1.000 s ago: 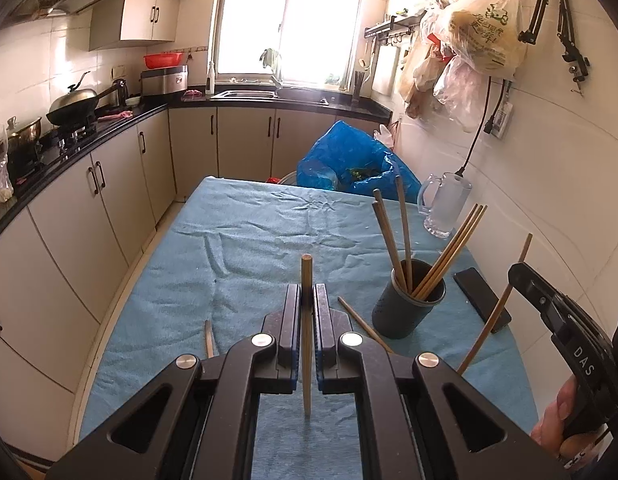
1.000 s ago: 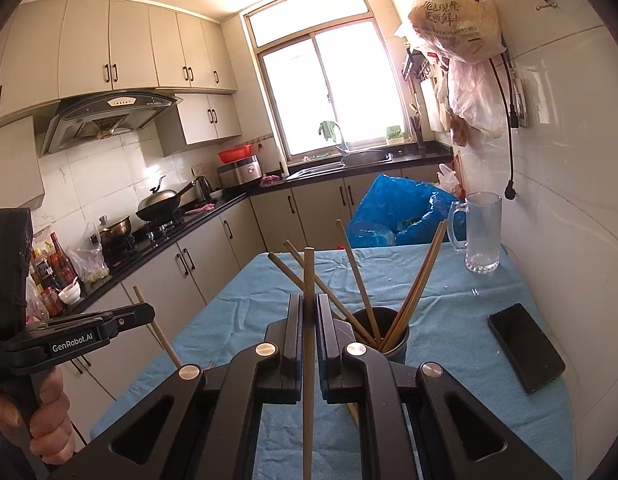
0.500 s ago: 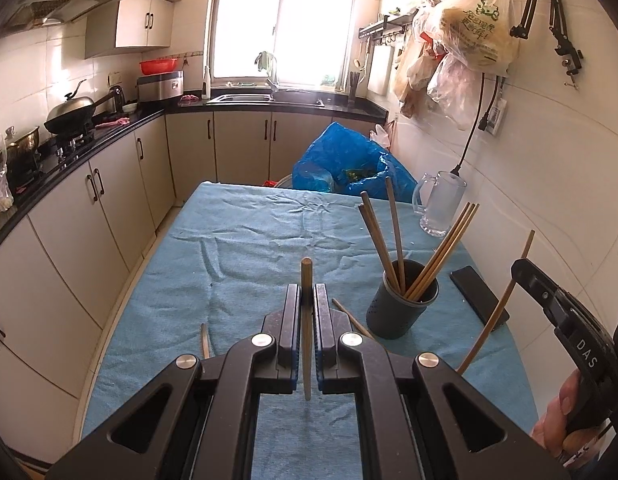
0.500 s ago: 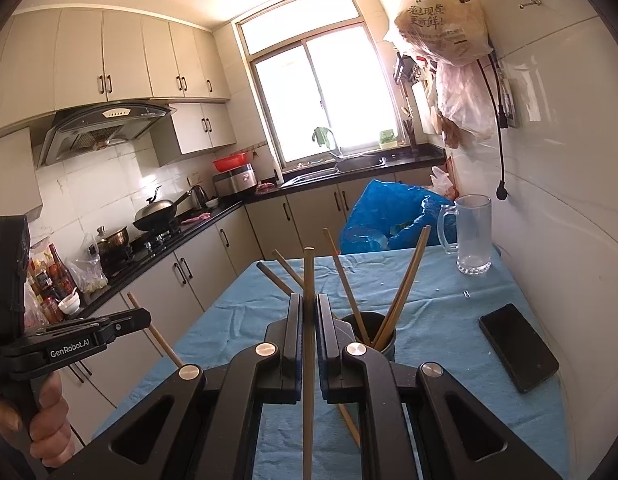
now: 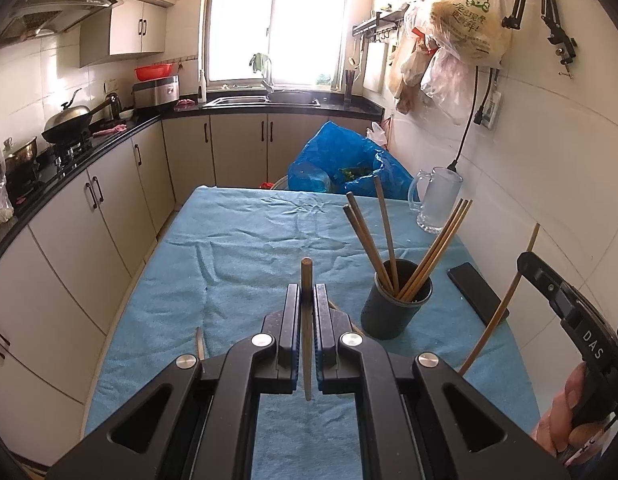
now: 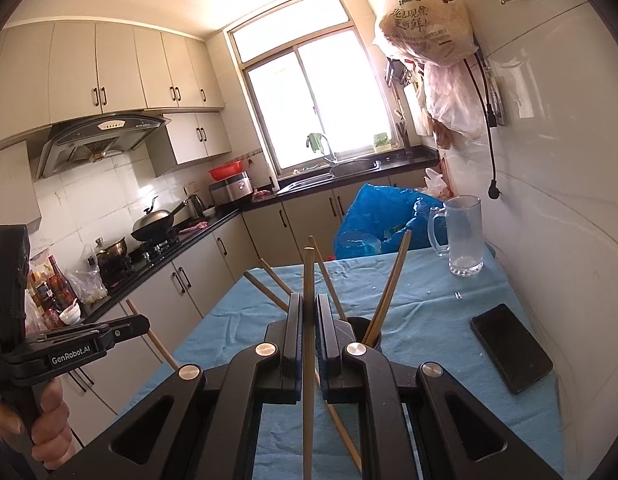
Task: Organize utensils
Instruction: 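Lower the chopsticks into the black cup and open both tools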
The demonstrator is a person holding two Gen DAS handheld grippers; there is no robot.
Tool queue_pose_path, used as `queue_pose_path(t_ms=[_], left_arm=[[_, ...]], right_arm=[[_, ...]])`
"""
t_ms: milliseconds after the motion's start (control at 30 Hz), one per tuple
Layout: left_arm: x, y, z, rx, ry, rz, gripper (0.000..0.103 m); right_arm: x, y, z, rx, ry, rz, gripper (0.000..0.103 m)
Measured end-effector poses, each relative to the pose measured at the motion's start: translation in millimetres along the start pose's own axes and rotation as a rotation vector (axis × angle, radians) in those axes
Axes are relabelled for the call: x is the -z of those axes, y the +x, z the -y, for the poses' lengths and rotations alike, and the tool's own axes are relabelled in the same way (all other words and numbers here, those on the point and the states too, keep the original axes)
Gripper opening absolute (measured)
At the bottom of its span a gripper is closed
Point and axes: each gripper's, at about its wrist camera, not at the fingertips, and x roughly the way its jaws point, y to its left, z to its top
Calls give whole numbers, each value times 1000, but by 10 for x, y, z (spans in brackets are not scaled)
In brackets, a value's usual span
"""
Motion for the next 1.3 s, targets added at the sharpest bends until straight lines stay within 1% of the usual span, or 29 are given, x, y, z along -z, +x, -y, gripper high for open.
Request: queue_pose_path(t_ms=[167,367,500,633,700,767,833,900,1000,1100,1133,1200,1300], left_arm=[[-80,12,50,11,5,-3,5],[-263,3,117,52,1,-4,5],[-500,-76,212,87,11,29,5],[-782,-161,337,118,22,73,5],[-924,-185,396,127,23,97,5],[-1069,-172,470,138,22,122,5],[-1173,-109,536,144,19,134,5],[-1243,19,582,151,5,127,5],[-1228,271,622,164,-9,84,5],[-1149,518,618,171,-21,33,5],[-1115,597,612,168,-22,12,5],[-1068,707,600,173,-30,-18,5],[-1030,786,556,171,-49,-40,6]], right_arm=[[-43,-38,25,5,1,14,6],[-186,-50,89,7,14,36,6],[-360,-36,123,13,24,65,6],[-588,-43,143,26,29,115,6],[-711,-31,146,39,28,147,6],[-819,10,149,71,18,180,6],[-904,104,154,96,14,194,6],[-950,208,169,114,16,201,6],[-973,406,185,146,7,203,6],[-903,608,232,158,10,173,6],[-860,696,257,159,10,150,7],[-790,786,282,161,12,118,7],[-709,868,317,148,12,72,8]])
